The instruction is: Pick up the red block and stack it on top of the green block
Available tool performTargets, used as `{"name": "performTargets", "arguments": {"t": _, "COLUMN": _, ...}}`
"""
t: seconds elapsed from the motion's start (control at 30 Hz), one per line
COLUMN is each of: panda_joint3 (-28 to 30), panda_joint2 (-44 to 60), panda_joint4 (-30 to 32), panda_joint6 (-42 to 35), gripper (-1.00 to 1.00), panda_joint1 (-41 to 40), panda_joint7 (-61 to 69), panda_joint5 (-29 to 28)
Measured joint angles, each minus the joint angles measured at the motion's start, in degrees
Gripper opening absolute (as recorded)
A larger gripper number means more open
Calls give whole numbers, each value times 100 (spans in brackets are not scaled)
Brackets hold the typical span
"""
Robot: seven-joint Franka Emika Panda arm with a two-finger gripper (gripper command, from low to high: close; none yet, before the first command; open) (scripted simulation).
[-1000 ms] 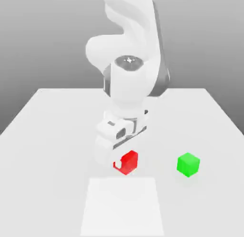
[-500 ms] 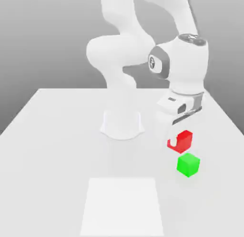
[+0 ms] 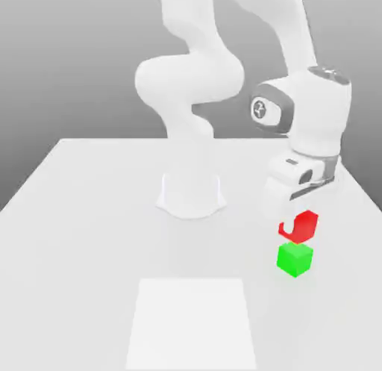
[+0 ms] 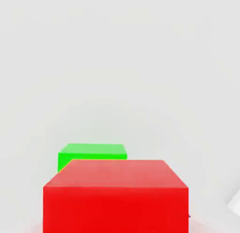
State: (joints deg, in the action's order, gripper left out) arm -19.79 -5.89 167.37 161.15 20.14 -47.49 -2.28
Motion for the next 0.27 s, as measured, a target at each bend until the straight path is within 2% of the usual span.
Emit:
{"name": "performTargets", "arguments": {"t": 0.2, "panda_joint3": -25, "panda_joint2": 630, "panda_joint4": 51, "panda_joint6": 702, "gripper": -100, "panda_joint1": -7, "panda_joint7": -87, "panda_joint5": -124}}
{"name": "performTargets", "arguments": {"t": 0.23, "panda_joint3": -38, "panda_joint2": 690, "panda_joint4": 59, "panda_joint6": 771, "gripper": 100, "panda_joint1": -2, "panda_joint7": -74, "panda_joint5": -106}}
{"name": "performTargets", "arguments": {"t": 0.27, "panda_joint3": -39, "panda_joint2": 690, "panda_joint4": 59, "panda_joint6": 771, "gripper": 100, "panda_joint1": 7, "panda_joint7": -74, "panda_joint5": -106}}
